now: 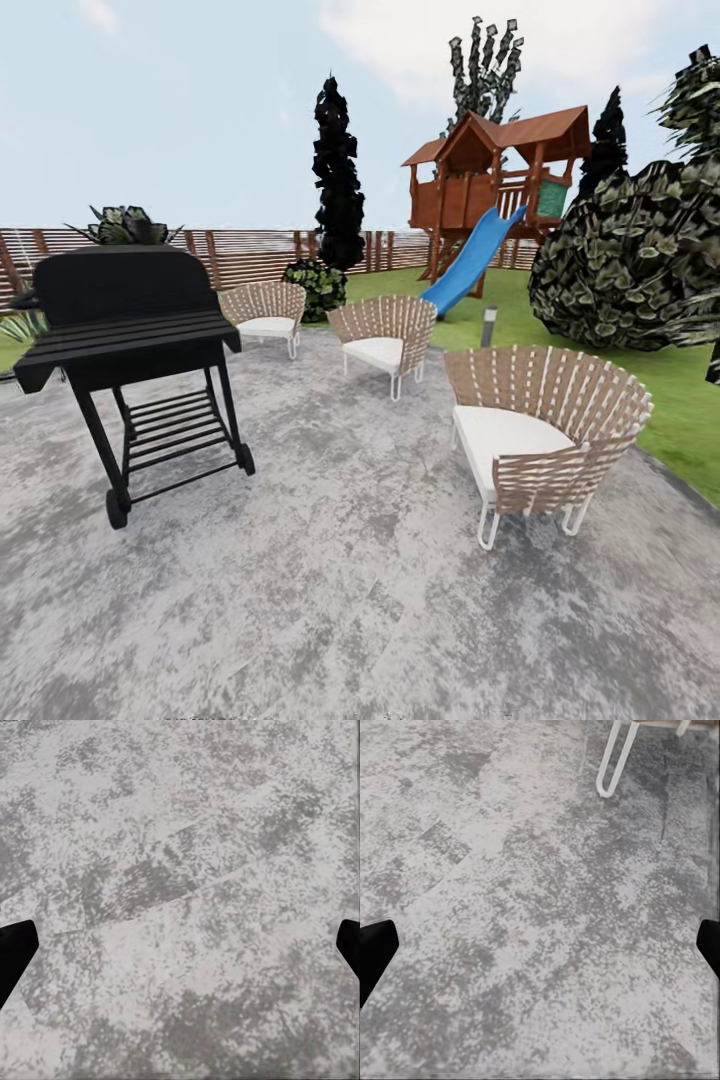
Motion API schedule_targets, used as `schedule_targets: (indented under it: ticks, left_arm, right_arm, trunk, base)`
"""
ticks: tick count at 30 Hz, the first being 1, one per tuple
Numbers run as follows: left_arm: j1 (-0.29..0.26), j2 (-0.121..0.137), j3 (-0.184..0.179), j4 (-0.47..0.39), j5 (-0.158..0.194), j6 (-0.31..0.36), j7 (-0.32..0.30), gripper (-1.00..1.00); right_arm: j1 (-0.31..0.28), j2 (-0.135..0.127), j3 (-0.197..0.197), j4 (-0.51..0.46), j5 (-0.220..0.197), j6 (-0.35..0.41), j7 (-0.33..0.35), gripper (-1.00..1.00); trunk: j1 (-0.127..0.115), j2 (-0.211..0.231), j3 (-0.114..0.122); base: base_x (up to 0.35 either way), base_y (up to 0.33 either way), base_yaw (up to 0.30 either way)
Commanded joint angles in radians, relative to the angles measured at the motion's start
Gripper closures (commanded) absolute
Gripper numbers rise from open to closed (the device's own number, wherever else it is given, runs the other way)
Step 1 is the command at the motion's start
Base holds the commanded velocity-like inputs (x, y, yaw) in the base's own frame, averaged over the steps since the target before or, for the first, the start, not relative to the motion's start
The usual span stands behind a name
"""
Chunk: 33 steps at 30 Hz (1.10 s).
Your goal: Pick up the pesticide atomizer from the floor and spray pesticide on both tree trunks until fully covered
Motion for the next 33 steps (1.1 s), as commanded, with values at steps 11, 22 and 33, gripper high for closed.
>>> schedule_targets:
  ticks: [11, 22, 33]
  left_arm:
    - [0.0, 0.0, -0.002, -0.001, 0.006, -0.002, -0.001, -1.0]
    - [0.0, 0.0, -0.002, -0.001, 0.005, -0.002, -0.001, -1.0]
    - [0.0, 0.0, -0.002, -0.001, 0.005, -0.002, -0.001, -1.0]
  right_arm:
    - [-0.001, 0.001, 0.0, 0.003, -0.002, -0.003, 0.0, -1.0]
    - [-0.001, 0.001, -0.001, 0.003, -0.002, -0.003, 0.0, -1.0]
    - [-0.001, 0.001, -0.001, 0.003, -0.002, -0.003, 0.0, -1.0]
  trunk:
    - [-0.001, -0.001, -0.001]
    - [-0.001, -0.001, -0.001]
    - [-0.001, -0.001, -0.001]
  base:
    - [-0.173, 0.29, -0.265]
    - [-0.086, 0.327, -0.267]
    - [-0.11, 0.262, -0.267]
